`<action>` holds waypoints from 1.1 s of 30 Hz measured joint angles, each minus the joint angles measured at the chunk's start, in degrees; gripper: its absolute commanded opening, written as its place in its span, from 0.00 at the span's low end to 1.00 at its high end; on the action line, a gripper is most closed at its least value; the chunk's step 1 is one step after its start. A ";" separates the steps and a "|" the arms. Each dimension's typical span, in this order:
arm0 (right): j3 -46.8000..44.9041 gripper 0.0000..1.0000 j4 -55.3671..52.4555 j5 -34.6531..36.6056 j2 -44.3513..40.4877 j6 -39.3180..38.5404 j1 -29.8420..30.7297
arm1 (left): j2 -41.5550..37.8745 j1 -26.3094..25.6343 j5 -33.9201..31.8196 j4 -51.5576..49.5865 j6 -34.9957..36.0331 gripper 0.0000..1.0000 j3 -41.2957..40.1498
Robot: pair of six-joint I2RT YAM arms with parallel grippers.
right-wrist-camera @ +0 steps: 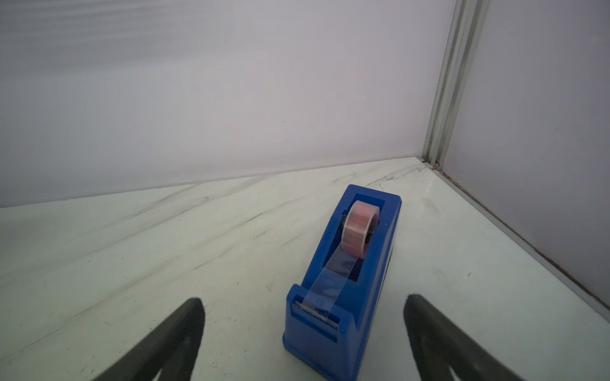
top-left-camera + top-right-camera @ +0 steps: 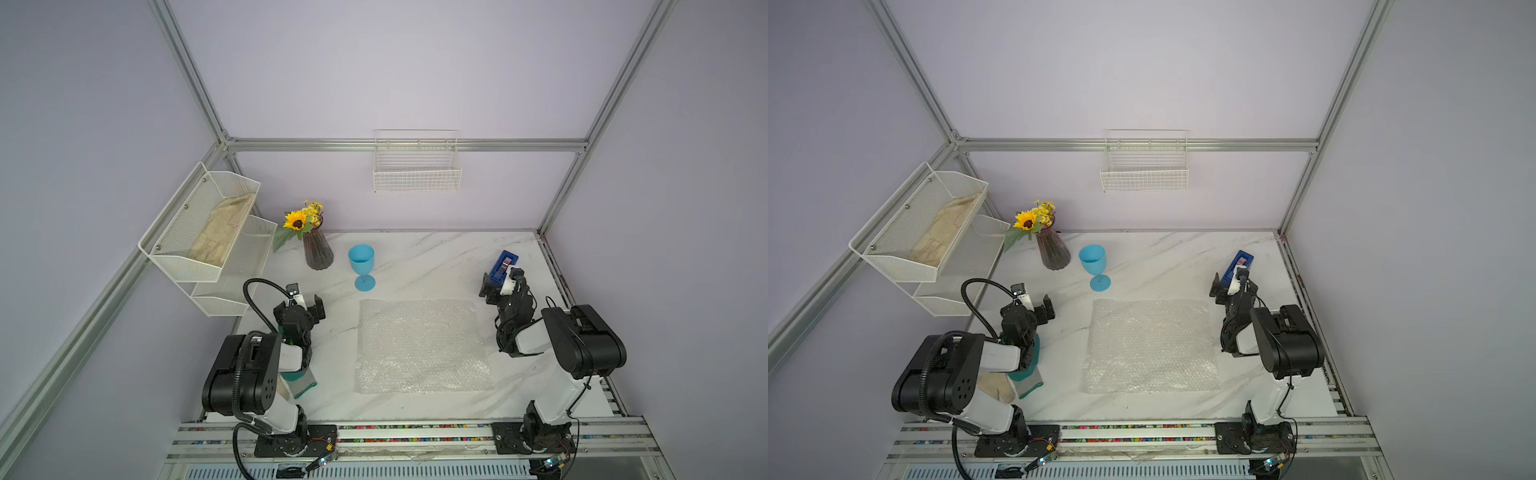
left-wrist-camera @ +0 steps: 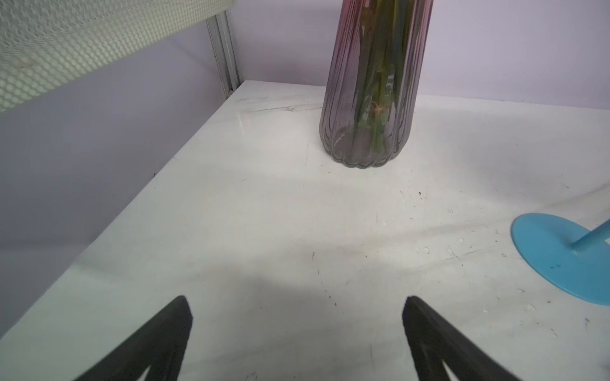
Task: Wrap wine glasses in bubble wrap
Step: Pick up the wine glass at the center of the board.
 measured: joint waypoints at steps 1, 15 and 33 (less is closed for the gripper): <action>0.00 0.97 0.00 -0.15 0.00 -0.02 0.00 | 0.00 0.00 0.00 0.00 0.00 1.00 0.00; 0.00 0.97 0.00 -0.57 0.00 -0.02 0.00 | 0.00 0.00 -0.02 0.00 -0.02 1.00 0.00; 9.25 0.97 -26.18 -6.21 -30.69 13.09 -0.15 | -20.11 -11.28 5.38 -20.24 -2.86 1.00 10.05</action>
